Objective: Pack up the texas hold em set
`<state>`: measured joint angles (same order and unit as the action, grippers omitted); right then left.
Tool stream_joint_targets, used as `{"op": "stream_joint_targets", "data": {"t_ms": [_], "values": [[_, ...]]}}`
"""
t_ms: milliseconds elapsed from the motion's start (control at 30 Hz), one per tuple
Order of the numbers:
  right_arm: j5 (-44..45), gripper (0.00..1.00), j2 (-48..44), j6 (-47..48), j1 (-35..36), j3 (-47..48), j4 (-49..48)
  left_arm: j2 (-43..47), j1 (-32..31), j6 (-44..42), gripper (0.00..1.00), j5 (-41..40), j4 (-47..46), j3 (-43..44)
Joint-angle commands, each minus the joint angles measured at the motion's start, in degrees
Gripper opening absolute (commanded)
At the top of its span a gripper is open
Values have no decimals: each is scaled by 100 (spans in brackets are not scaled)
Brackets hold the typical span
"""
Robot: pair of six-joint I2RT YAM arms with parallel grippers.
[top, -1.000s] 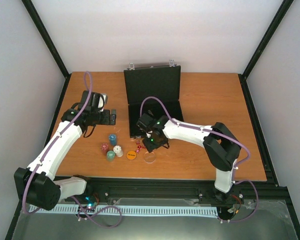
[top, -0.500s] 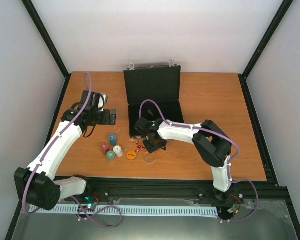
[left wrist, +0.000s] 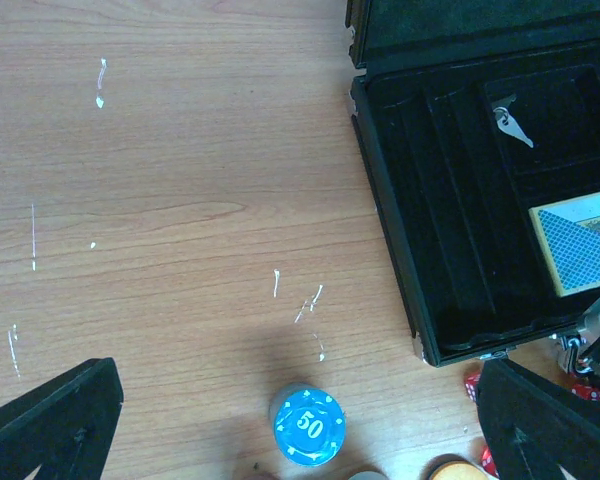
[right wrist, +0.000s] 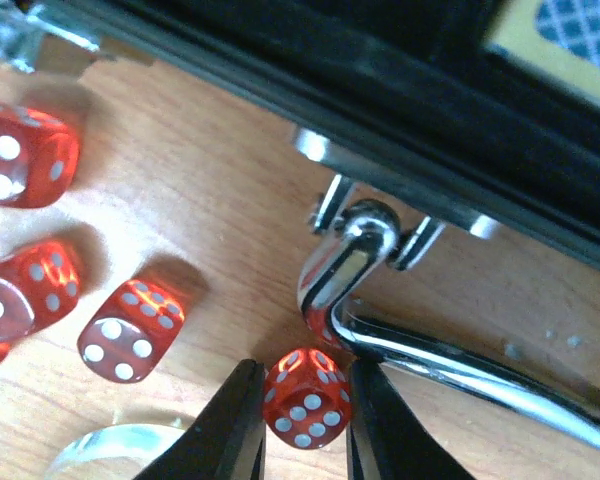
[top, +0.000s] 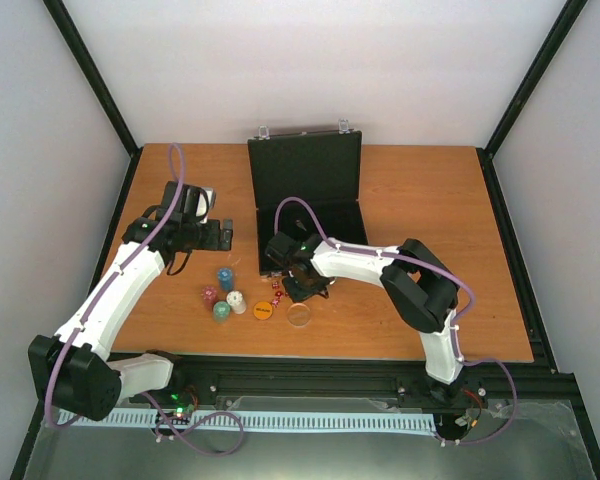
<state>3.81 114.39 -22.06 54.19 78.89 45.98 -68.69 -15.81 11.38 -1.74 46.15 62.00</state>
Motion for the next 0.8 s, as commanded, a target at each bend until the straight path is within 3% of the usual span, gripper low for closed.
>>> {"op": "stream_joint_targets", "data": {"t_ms": [0, 267, 400, 567, 767], "values": [[174, 5, 25, 88, 47, 170, 105, 77, -18, -48, 100, -36, 13, -21], [268, 3, -335, 185, 47, 833, 807, 62, -18, -65, 100, -66, 9, -4], [741, 5, -446, 171, 11, 1442, 1124, 44, -18, -57, 100, -61, -7, -12], [1495, 7, -6, -123, -355, 2079, 1125, -41, -18, -48, 100, 1, -29, 0], [1513, 5, 730, -514, -837, 2636, 885, -109, -18, -61, 100, 54, 8, 49]]}}
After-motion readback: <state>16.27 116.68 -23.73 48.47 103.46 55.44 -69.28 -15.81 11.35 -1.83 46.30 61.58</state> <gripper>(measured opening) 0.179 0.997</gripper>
